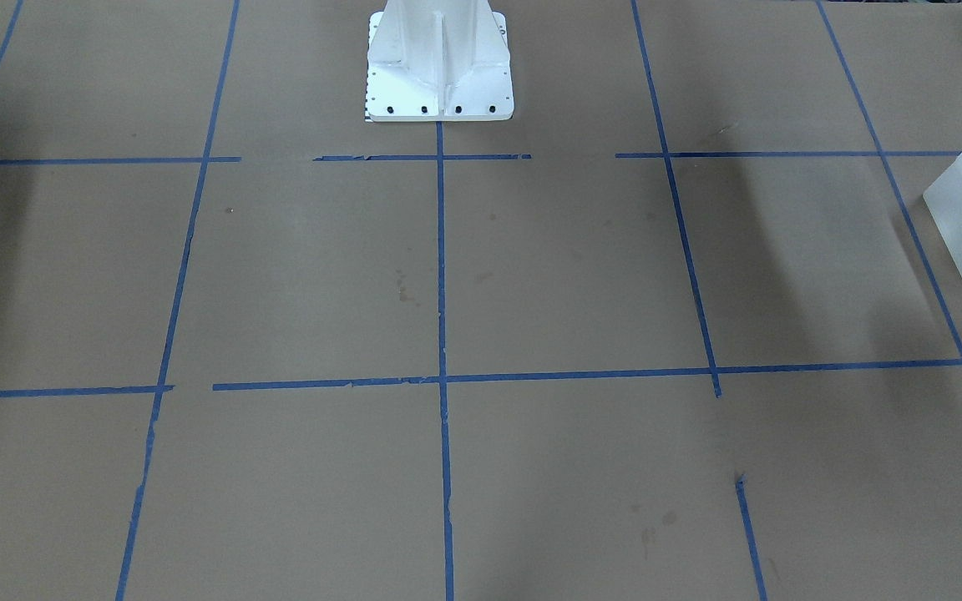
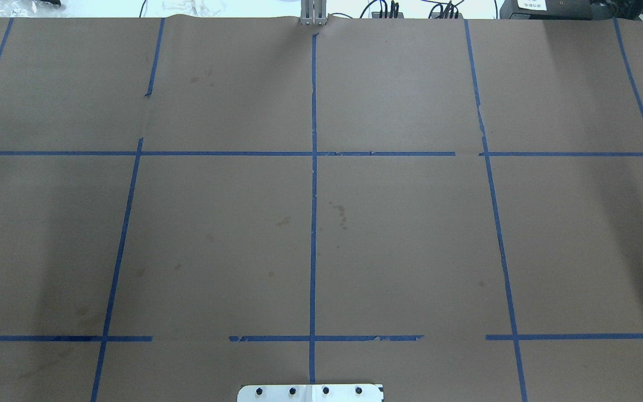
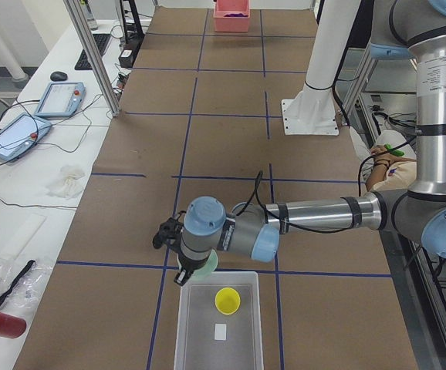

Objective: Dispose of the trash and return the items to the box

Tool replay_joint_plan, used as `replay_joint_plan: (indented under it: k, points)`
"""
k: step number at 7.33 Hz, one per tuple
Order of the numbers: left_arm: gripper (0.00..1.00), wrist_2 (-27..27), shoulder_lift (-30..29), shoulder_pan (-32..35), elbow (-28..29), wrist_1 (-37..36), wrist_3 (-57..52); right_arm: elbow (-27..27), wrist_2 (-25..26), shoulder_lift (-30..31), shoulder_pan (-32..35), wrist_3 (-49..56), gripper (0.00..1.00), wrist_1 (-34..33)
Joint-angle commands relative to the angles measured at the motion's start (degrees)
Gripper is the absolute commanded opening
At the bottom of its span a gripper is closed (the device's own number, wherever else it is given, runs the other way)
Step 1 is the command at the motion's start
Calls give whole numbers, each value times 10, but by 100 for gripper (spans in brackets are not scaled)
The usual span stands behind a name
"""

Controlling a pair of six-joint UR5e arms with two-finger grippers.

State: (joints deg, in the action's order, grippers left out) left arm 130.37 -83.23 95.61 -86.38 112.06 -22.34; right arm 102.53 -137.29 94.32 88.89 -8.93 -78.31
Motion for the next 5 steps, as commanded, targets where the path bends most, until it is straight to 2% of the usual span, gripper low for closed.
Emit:
replay_joint_plan:
  k: [1, 3, 5]
  points:
    - [0, -1, -8, 59, 98, 15, -90, 0, 0, 0, -1, 0, 100, 0]
    - [0, -2, -23, 69, 196, 72, -88, -3, 3, 0, -8, -1, 100, 1]
    - [0, 0, -23, 71, 219, 84, -86, -4, 4, -1, -9, 0, 100, 1]
